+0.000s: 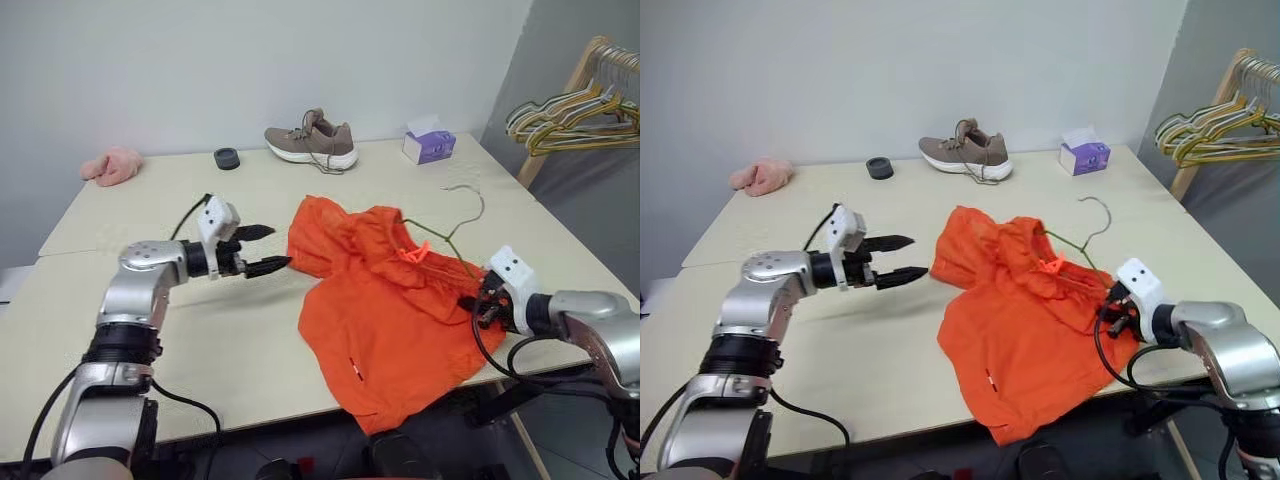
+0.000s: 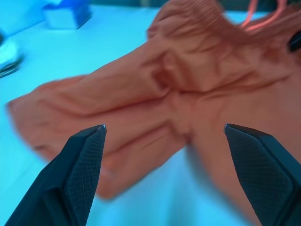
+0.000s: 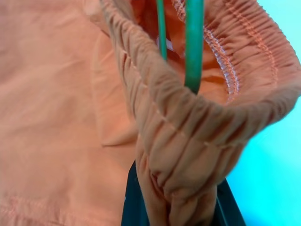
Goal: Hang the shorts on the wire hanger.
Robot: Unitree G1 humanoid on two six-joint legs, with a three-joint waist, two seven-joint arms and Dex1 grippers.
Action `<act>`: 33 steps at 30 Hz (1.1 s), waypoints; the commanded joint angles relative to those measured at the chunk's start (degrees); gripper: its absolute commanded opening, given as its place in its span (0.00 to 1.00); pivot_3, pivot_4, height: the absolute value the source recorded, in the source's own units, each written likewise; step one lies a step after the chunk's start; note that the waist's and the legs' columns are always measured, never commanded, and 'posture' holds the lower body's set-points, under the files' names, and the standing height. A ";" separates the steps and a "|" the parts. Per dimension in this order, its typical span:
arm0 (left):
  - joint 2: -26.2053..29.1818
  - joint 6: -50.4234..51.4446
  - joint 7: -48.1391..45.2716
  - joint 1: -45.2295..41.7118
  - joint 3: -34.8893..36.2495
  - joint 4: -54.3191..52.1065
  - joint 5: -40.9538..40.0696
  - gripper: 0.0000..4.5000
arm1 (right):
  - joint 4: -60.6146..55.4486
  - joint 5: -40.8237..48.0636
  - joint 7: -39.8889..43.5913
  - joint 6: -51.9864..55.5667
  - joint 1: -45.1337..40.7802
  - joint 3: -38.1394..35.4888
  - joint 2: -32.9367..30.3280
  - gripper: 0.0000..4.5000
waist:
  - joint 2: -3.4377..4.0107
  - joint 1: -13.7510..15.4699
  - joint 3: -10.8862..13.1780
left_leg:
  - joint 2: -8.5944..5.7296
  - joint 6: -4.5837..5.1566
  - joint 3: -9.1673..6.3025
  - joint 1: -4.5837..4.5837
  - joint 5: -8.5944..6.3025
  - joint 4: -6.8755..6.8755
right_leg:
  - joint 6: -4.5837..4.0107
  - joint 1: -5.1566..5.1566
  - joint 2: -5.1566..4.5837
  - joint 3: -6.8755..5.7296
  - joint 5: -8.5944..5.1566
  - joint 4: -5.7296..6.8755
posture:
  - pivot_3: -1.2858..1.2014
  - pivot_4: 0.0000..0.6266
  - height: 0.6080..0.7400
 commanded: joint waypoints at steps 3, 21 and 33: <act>-3.95 4.11 -1.09 -3.35 -2.98 -7.04 -3.04 0.94 | -5.42 1.13 -6.18 7.13 2.96 -14.14 0.24 0.00 | 0.01 -0.71 0.01 | -0.01 0.00 0.07 0.03 0.00 0.01 | 0.02 0.03 0.16 0.05 -0.01 -0.01 | 0.35 0.08 1.00; -25.01 2.41 4.58 -13.85 -12.36 -11.33 -1.95 0.97 | -3.48 -3.54 -18.34 20.09 8.99 -42.98 -1.54 0.00 | 0.23 -8.07 0.35 | -0.07 0.50 0.75 0.17 -0.30 -0.11 | 0.13 0.52 0.19 0.26 -0.01 -1.03 | 0.31 0.13 1.00; -32.39 -4.87 9.88 -17.68 -15.32 -7.75 2.98 0.97 | 17.47 -8.12 -28.09 12.32 -12.02 -42.32 -10.96 0.00 | 0.17 -12.49 1.52 | -0.07 0.69 1.83 0.70 -0.42 -0.89 | 0.28 0.67 0.19 1.37 -0.04 -1.47 | 0.31 0.18 1.00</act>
